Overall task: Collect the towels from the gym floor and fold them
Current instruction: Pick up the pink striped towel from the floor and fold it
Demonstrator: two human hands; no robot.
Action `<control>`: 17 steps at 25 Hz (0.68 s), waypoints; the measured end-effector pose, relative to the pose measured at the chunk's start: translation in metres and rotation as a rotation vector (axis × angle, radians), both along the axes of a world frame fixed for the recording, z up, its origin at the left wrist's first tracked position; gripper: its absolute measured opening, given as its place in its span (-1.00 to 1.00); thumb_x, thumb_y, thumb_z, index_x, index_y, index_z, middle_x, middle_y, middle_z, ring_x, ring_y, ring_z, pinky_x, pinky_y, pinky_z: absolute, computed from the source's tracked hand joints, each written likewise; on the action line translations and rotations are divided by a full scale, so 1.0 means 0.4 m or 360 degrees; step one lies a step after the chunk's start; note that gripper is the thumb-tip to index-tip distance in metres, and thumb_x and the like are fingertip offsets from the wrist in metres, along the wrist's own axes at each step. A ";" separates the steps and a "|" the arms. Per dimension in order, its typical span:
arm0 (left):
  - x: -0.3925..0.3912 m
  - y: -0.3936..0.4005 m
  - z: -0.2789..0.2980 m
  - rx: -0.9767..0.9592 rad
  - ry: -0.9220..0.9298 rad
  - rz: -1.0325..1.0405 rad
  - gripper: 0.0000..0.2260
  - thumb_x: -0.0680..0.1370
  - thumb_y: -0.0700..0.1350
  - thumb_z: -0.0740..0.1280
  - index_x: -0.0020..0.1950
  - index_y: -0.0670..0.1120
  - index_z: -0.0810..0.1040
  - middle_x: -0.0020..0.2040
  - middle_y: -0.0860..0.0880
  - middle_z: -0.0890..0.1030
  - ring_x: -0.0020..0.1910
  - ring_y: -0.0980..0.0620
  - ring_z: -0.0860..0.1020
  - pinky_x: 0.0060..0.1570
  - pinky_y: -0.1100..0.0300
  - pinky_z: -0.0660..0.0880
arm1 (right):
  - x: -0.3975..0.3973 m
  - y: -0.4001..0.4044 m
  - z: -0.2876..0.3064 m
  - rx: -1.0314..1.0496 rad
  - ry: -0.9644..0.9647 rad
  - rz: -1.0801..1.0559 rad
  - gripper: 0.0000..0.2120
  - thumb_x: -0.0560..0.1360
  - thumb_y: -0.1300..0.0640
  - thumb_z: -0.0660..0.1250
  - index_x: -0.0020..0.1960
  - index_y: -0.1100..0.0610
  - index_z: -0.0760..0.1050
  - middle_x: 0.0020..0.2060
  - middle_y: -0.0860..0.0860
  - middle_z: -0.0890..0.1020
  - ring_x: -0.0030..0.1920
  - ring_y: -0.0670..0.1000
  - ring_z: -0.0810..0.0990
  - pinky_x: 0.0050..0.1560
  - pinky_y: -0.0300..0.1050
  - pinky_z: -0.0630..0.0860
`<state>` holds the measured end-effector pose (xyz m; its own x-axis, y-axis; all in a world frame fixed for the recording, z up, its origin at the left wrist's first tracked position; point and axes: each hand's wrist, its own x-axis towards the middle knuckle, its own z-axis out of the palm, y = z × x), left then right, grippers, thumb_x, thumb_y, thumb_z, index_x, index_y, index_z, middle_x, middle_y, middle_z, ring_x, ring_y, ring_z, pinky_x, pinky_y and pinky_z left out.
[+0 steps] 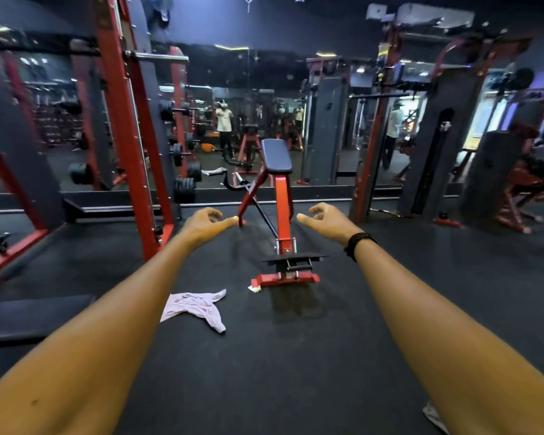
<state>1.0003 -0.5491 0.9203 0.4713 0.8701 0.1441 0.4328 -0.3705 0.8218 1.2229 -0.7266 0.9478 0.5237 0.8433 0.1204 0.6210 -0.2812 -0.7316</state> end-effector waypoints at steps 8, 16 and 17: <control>0.240 0.429 0.009 -0.0038 -0.0023 0.0218 -0.50 0.39 0.25 0.42 0.15 -0.05 0.52 0.10 -0.07 0.60 0.08 -0.07 0.58 0.09 0.05 0.51 | 0.335 0.531 0.012 -0.0001 0.0035 0.0182 -0.40 0.48 -0.14 0.35 0.36 0.21 0.36 0.30 0.15 0.48 0.29 0.10 0.48 0.29 -0.02 0.41; 0.309 0.866 -0.032 -0.0062 -0.0047 0.0433 -0.51 0.42 0.20 0.42 0.21 -0.08 0.51 0.12 -0.08 0.58 0.10 -0.05 0.56 -0.09 0.16 0.50 | 0.501 1.015 -0.035 -0.0045 0.0064 0.0273 -0.43 0.47 -0.12 0.37 0.32 0.22 0.39 0.26 0.15 0.50 0.24 0.12 0.50 0.27 0.04 0.44; 0.314 0.922 -0.046 -0.0064 -0.0047 0.0432 -0.50 0.43 0.19 0.42 0.23 -0.09 0.50 0.12 -0.08 0.57 0.08 -0.05 0.57 -0.20 0.23 0.47 | 0.512 1.074 -0.046 -0.0048 0.0066 0.0271 -0.43 0.47 -0.12 0.37 0.32 0.22 0.40 0.26 0.15 0.50 0.25 0.12 0.50 0.29 0.04 0.44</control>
